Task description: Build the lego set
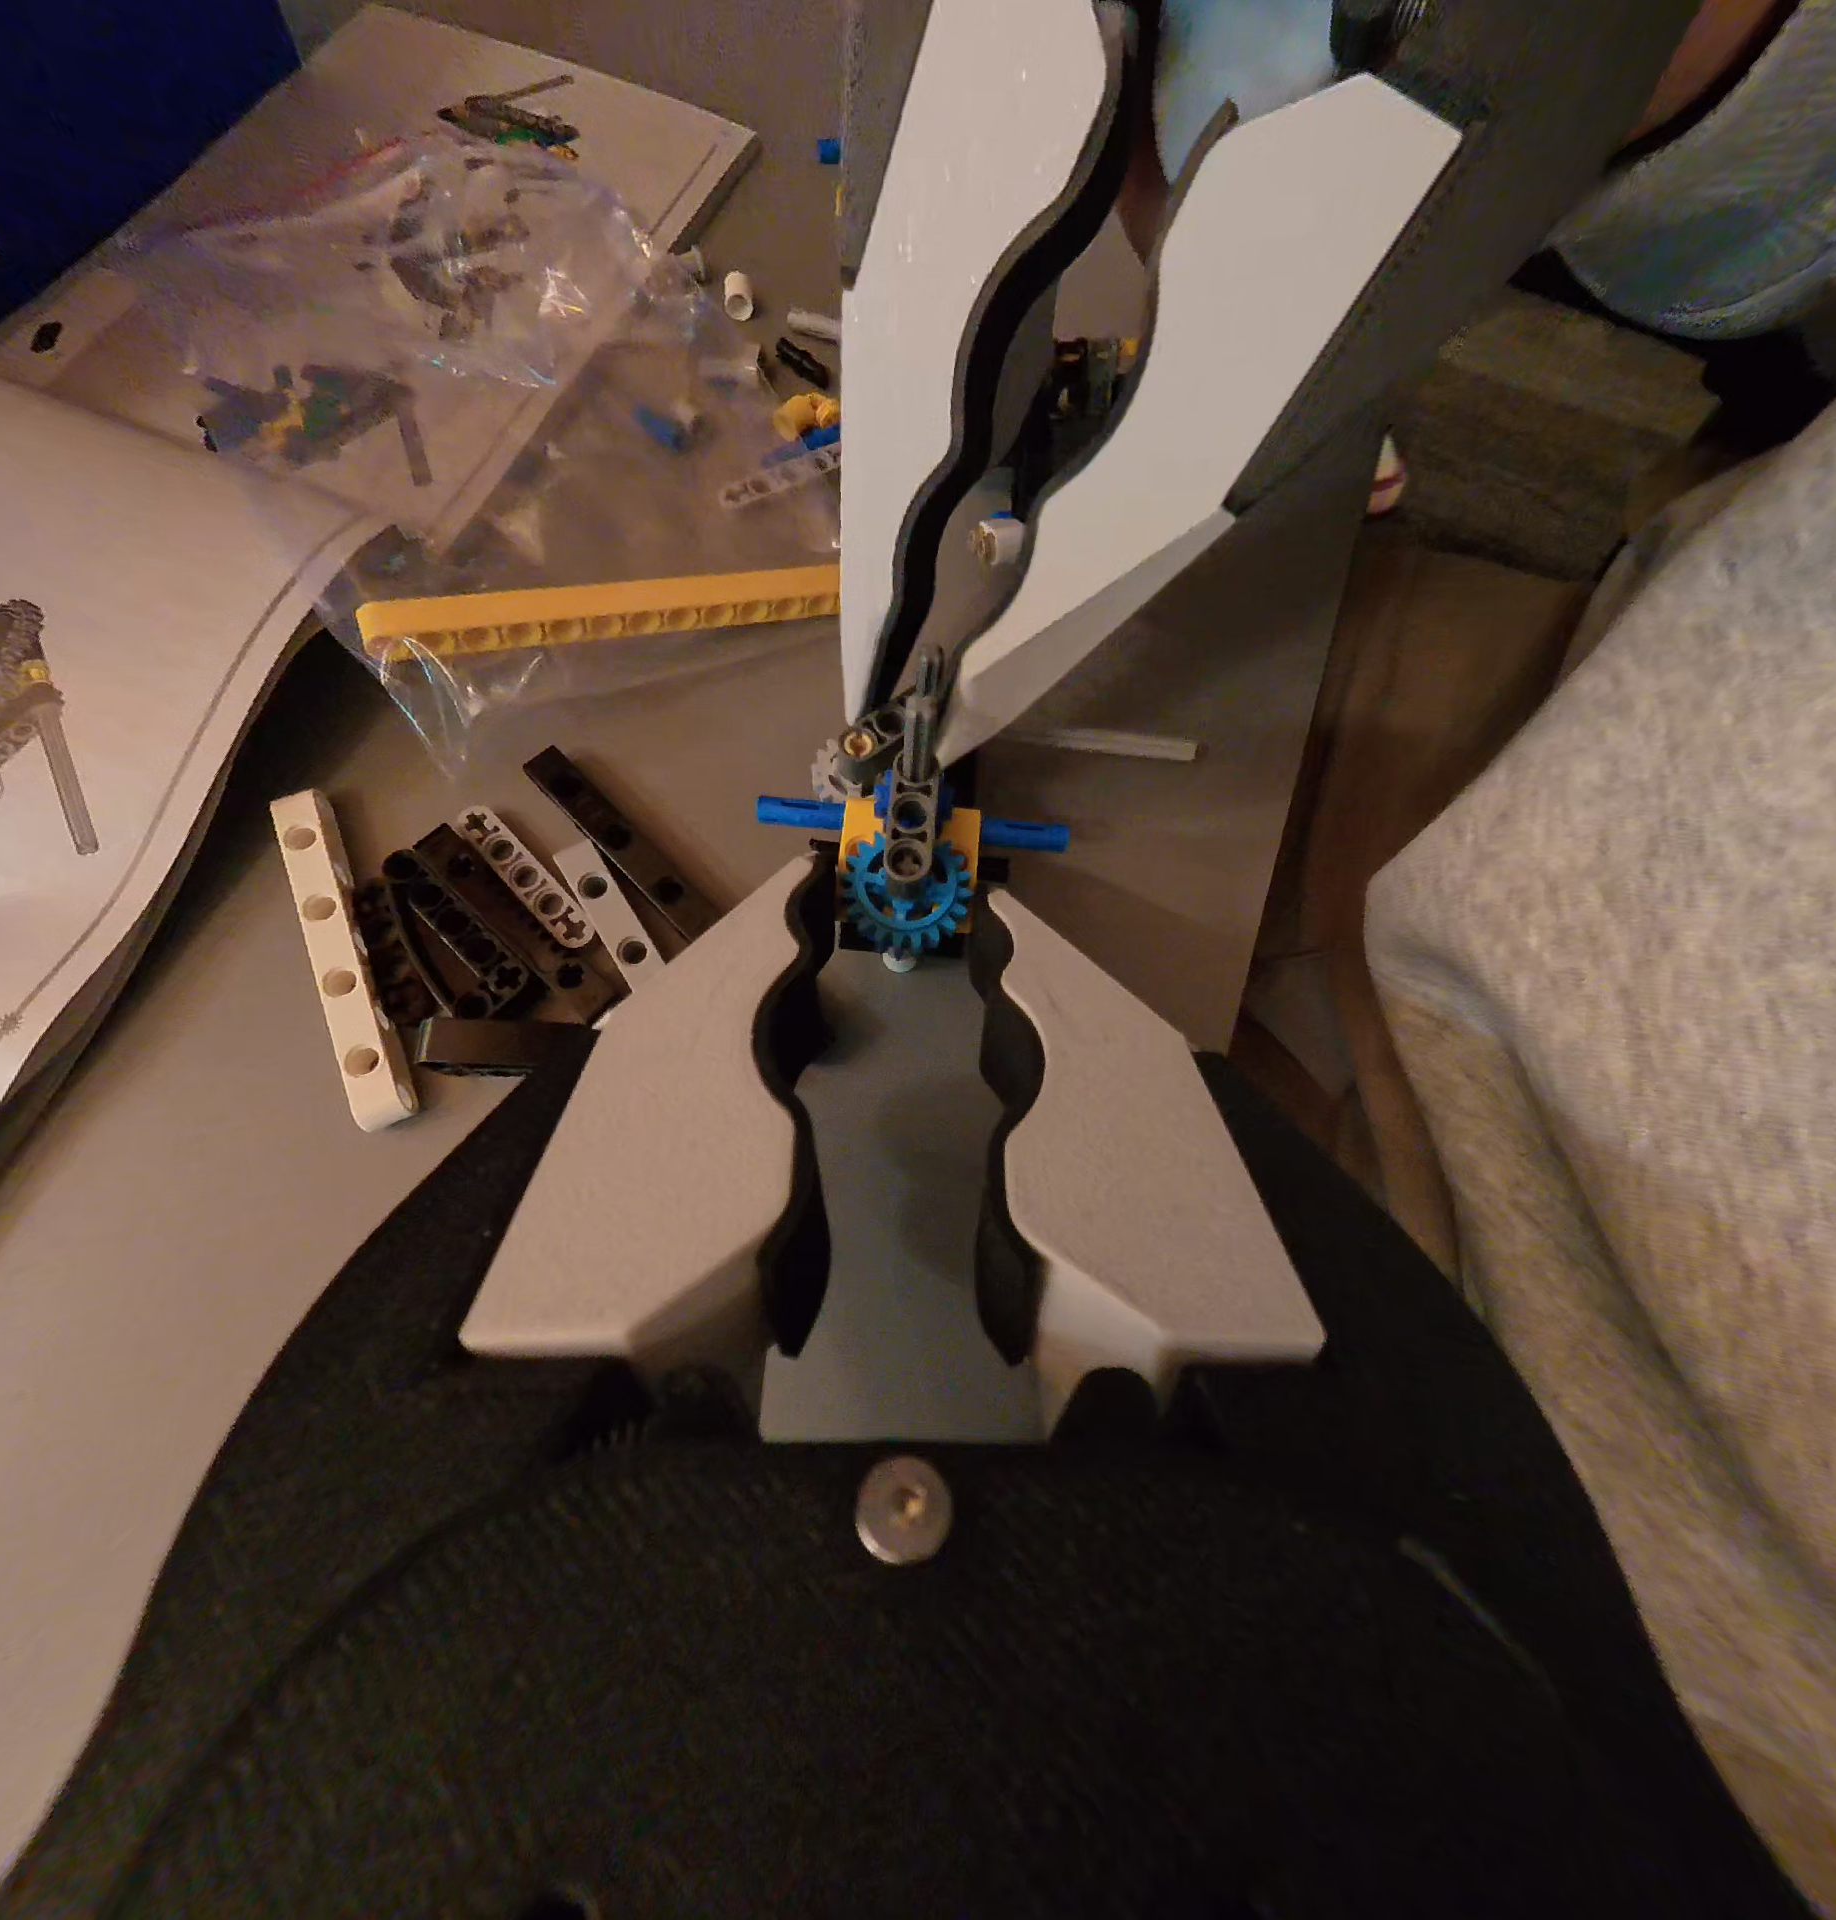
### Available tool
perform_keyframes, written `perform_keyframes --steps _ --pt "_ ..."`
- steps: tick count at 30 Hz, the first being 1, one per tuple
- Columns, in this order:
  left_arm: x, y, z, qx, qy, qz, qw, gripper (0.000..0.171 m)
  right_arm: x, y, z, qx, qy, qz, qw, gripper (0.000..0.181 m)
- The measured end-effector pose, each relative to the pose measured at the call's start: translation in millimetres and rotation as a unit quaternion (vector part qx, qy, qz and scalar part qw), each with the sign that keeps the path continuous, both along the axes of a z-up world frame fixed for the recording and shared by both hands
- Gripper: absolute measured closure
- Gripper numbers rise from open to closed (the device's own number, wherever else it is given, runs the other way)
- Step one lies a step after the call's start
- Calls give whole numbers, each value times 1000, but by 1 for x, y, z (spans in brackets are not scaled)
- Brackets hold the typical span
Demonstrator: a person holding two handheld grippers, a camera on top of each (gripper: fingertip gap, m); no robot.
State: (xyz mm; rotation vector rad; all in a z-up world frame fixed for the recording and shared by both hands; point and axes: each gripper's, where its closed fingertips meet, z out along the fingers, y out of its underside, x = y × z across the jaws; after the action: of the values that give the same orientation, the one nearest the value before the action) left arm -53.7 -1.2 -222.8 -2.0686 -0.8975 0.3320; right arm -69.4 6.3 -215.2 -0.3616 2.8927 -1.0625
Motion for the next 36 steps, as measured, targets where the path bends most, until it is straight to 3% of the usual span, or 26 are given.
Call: perform_keyframes --steps 10,20,25,29,36 --pt "0 0 0 0 0 0 1000 148 0 -1 -1 5 0 1 1000 173" --pt "0 0 0 -1 1 0 1000 148 0 1 -2 10 -9 0 1000 158" --pt "0 0 0 0 0 0 1000 148 -6 3 16 -20 -4 -10 1000 156" --pt "0 0 0 0 0 1 1000 148 -29 13 33 -42 16 -47 998 154" --pt "0 -1 1 2 -1 3 1000 148 -96 41 34 -26 56 -139 988 139"
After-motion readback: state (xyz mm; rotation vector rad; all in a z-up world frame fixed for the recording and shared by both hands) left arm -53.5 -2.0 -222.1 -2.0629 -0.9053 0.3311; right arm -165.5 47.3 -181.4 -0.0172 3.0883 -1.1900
